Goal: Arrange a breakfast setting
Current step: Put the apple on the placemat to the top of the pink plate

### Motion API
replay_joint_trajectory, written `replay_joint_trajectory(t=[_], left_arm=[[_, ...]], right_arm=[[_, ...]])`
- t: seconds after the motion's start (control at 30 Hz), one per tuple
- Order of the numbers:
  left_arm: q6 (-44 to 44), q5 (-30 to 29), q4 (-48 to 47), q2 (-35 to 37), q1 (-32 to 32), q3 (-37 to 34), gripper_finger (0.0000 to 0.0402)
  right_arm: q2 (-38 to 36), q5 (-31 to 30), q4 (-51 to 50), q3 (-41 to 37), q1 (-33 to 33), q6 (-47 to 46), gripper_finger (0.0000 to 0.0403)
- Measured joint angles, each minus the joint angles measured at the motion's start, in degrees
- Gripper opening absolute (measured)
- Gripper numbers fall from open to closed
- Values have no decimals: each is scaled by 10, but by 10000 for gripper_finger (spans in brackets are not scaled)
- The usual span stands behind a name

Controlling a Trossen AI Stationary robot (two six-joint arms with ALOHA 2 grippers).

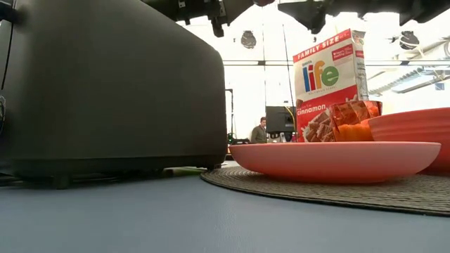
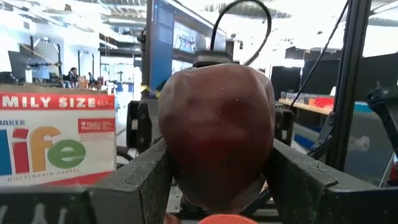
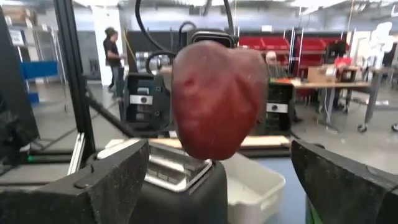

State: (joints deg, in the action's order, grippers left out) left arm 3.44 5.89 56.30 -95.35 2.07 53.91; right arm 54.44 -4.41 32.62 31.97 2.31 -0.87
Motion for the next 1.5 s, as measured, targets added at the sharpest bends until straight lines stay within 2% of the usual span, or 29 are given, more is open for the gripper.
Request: replay_joint_trajectory(t=[0.3,0.53,0.73,0.87,1.07,1.33,1.5], left_arm=[[20,0,-98,0,0,0,224],[31,0,-141,0,0,0,224],[28,0,-155,0,0,0,224],[28,0,-178,0,1,0,224],[27,0,-194,0,1,0,224],[27,0,-220,0,1,0,224],[27,0,-236,0,1,0,224]], right_arm=[[-120,0,-157,0,0,-15,384],[-164,0,-162,0,0,-15,384],[-176,0,-169,27,-1,-59,384],[-155,0,-204,69,-1,-60,384],[-82,0,-227,116,-6,-60,384],[10,0,-228,125,-22,-55,384],[40,0,-227,125,-28,-55,384]])
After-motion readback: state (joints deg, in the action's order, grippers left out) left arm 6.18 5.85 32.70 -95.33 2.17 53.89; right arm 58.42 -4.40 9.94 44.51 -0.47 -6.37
